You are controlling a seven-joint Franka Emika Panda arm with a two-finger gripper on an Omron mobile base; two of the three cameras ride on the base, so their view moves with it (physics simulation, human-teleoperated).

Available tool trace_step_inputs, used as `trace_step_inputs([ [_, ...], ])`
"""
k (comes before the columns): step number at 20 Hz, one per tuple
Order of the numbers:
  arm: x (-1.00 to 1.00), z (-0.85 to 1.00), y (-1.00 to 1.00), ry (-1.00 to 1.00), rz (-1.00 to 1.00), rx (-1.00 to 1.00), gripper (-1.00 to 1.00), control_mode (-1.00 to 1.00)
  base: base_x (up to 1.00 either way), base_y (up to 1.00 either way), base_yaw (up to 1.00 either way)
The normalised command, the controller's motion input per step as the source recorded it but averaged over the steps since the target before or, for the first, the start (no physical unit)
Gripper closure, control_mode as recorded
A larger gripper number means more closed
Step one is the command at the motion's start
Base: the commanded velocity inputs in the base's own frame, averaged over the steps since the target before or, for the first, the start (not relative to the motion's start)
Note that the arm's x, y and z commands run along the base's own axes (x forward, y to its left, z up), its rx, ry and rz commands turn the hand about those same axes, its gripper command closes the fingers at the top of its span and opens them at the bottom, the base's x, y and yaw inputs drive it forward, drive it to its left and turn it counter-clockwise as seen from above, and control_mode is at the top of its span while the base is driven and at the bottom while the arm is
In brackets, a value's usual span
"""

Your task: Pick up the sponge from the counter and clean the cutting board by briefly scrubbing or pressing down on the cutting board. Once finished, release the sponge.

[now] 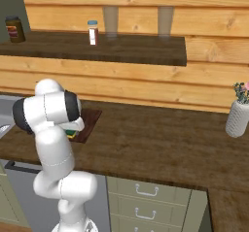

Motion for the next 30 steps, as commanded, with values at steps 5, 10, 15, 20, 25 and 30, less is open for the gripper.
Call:
trace_step_inputs([
  [5,0.48,-0.03,0.03,-0.09,0.00,0.00,1.00,-1.00,0.00,0.00,0.00],
  [10,0.78,-0.07,0.00,-0.07,0.00,0.00,1.00,-1.00,0.00,0.00,0.00],
  [15,0.78,-0.05,0.00,-0.06,0.00,0.00,1.00,-1.00,0.00,0.00,0.00],
  [20,0.74,-0.01,0.07,-0.05,0.00,0.00,1.00,-1.00,0.00,0.00,0.00],
  [25,0.51,-0.02,0.24,0.00,0.00,0.00,1.00,-1.00,0.00,0.00,0.00],
  [30,0.15,-0.13,0.35,0.00,0.00,0.00,1.00,-1.00,0.00,0.00,0.00],
])
